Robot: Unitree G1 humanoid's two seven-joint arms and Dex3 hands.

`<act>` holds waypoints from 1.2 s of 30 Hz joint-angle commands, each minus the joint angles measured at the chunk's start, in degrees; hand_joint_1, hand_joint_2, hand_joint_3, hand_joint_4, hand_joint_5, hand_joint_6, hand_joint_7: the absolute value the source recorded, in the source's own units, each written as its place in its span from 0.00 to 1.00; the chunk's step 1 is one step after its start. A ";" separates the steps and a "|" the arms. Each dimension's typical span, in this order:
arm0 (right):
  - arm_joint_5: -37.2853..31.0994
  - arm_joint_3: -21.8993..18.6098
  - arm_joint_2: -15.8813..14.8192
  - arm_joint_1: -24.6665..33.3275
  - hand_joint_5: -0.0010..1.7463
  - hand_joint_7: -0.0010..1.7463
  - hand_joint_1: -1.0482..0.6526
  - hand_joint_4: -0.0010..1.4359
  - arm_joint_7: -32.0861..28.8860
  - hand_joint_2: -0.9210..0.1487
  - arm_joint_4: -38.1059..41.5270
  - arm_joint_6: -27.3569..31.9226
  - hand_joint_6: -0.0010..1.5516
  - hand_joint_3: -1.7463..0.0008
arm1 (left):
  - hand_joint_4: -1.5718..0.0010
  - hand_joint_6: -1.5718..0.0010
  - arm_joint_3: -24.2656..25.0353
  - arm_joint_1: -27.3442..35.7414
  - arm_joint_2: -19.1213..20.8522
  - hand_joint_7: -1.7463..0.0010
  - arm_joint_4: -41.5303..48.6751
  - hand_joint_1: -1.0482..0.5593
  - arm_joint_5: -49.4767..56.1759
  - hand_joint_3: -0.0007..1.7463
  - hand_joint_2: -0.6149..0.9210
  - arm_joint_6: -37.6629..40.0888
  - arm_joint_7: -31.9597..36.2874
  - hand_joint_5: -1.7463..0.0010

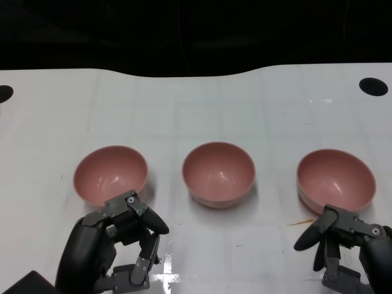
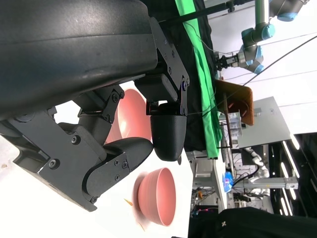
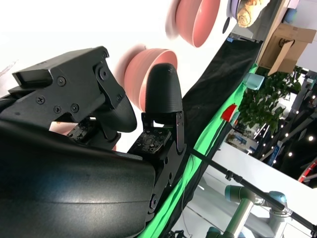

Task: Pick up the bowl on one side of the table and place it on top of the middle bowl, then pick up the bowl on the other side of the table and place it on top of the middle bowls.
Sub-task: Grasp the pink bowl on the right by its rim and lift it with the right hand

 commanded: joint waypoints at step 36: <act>-47.56 6.08 -13.69 -12.20 0.39 0.04 0.23 0.07 -1.77 0.09 -5.52 29.79 0.19 1.00 | 0.49 0.49 0.14 0.23 0.01 0.25 -0.19 0.52 0.50 0.68 0.71 -0.64 0.06 0.05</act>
